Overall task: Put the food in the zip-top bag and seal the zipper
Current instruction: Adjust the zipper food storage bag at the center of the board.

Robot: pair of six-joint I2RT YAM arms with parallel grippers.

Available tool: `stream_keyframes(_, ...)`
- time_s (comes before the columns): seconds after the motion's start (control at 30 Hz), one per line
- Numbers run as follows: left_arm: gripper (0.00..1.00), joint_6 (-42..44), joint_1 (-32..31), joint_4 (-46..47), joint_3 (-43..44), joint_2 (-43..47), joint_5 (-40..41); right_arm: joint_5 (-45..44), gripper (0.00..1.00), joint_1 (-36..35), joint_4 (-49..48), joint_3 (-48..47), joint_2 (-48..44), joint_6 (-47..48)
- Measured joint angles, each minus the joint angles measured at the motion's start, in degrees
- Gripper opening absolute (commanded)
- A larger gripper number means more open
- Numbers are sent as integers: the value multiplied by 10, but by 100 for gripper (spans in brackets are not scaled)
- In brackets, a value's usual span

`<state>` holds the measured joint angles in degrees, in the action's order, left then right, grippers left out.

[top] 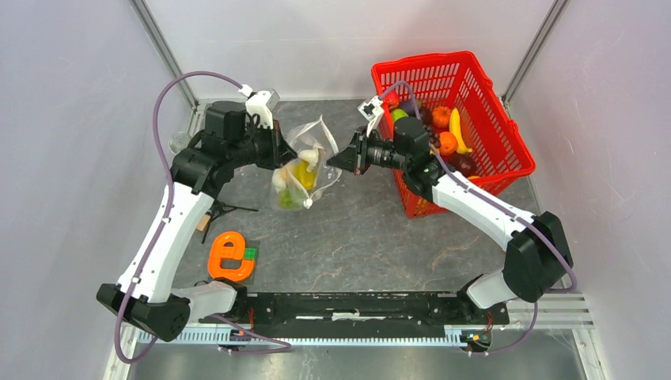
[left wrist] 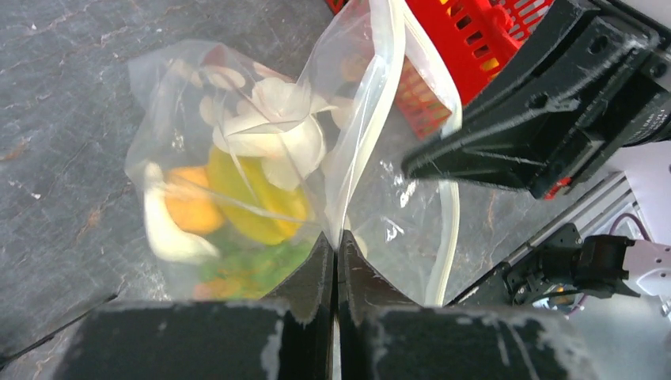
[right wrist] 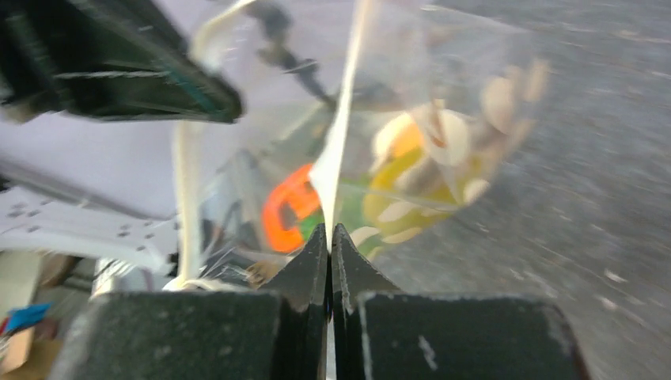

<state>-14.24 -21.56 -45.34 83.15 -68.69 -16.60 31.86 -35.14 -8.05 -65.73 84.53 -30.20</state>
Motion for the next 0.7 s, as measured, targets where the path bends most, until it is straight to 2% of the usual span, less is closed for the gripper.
stream_keyframes(0.1,2,7,0,-26,15,0,2,69,8,-6,-86,26,0,-46)
stream_keyframes(0.17,2,8,0,-31,17,-2,3,80,7,-8,-93,20,0,-43)
stream_keyframes(0.3,2,8,0,-43,15,-33,-2,26,8,-8,8,-46,38,10)
stream_keyframes(0.37,2,8,0,-43,5,-57,-2,-18,11,-8,67,-76,70,41)
stream_keyframes(0.43,2,8,0,-43,-14,-74,-1,-55,22,-7,116,-83,93,66)
stream_keyframes(0.53,2,7,0,-42,-40,-83,-1,-92,30,-5,179,-83,108,90)
stream_keyframes(0.63,2,5,0,-27,-53,-83,-2,-124,54,-4,223,-90,105,121)
stream_keyframes(0.7,2,1,0,-7,-59,-83,-2,-128,61,-4,232,-95,99,134)
